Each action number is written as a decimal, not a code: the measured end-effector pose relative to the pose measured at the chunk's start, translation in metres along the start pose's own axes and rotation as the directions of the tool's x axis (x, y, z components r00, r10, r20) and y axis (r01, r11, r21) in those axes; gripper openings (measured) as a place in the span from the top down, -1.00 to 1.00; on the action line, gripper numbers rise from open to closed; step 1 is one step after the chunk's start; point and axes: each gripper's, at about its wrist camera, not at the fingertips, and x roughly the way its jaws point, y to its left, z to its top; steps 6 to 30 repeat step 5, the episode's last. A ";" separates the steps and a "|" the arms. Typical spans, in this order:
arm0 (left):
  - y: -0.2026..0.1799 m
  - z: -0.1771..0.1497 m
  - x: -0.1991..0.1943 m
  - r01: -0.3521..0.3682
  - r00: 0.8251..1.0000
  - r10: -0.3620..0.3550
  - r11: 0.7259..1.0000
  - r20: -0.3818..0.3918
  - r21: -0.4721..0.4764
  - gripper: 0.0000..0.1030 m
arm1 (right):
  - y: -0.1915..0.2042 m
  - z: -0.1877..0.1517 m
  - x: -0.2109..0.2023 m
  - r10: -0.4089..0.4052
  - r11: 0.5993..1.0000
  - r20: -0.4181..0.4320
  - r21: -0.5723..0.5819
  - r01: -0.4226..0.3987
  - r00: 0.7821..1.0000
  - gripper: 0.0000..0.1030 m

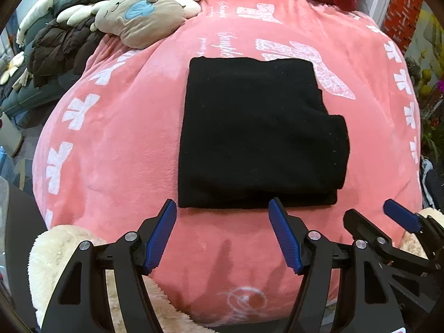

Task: Fold small clothes
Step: 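Release the folded sweater and pull both tools back from it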

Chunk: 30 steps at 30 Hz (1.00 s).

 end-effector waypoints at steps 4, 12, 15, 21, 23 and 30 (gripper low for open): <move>-0.001 -0.001 0.001 -0.004 1.000 0.004 1.000 -0.003 0.009 -0.19 | 0.002 -0.001 0.000 -0.008 1.000 0.000 -0.001 0.008 1.000 -0.39; -0.002 -0.001 0.001 -0.005 1.000 0.005 1.000 -0.004 0.008 -0.19 | 0.002 -0.001 0.000 -0.008 1.000 -0.002 0.000 0.008 1.000 -0.39; -0.002 -0.001 0.001 -0.005 1.000 0.005 1.000 -0.004 0.008 -0.19 | 0.002 -0.001 0.000 -0.008 1.000 -0.002 0.000 0.008 1.000 -0.39; -0.002 -0.001 0.001 -0.005 1.000 0.005 1.000 -0.004 0.008 -0.19 | 0.002 -0.001 0.000 -0.008 1.000 -0.002 0.000 0.008 1.000 -0.39; -0.002 -0.001 0.001 -0.005 1.000 0.005 1.000 -0.004 0.008 -0.19 | 0.002 -0.001 0.000 -0.008 1.000 -0.002 0.000 0.008 1.000 -0.39; -0.002 -0.001 0.001 -0.005 1.000 0.005 1.000 -0.004 0.008 -0.19 | 0.002 -0.001 0.000 -0.008 1.000 -0.002 0.000 0.008 1.000 -0.39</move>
